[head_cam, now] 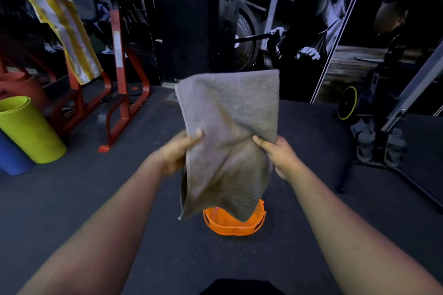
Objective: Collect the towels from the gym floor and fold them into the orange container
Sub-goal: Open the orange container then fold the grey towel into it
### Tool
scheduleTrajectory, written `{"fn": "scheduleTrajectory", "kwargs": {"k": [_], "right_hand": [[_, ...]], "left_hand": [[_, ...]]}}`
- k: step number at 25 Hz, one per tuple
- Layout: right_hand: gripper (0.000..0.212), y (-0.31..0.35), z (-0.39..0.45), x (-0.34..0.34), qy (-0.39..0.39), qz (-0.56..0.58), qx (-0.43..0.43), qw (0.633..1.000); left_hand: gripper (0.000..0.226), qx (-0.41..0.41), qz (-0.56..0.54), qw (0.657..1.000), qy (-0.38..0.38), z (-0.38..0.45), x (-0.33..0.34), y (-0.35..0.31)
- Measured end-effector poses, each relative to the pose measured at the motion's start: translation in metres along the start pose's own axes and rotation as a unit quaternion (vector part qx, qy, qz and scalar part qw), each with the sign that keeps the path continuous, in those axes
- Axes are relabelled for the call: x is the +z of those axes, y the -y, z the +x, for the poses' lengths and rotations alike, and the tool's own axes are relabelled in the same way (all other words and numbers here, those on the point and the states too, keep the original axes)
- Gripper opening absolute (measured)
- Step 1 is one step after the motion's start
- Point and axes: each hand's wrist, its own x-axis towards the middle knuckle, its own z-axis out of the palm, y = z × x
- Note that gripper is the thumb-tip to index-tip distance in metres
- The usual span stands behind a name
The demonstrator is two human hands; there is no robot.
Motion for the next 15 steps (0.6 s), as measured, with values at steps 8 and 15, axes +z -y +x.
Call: {"fn": "scheduleTrajectory", "kwargs": {"k": [8,15], "right_hand": [[0.038,-0.051,0.005,-0.006,0.009,-0.082,0.176,0.981],[0.043,-0.083,0.006,0.015,-0.116,-0.066,0.096,0.986]], "left_hand": [[0.023,-0.084,0.004,0.97,-0.229,0.003,-0.031,0.064],[0.101,-0.078,0.075,0.967,-0.231,0.021,-0.056,0.076]]}}
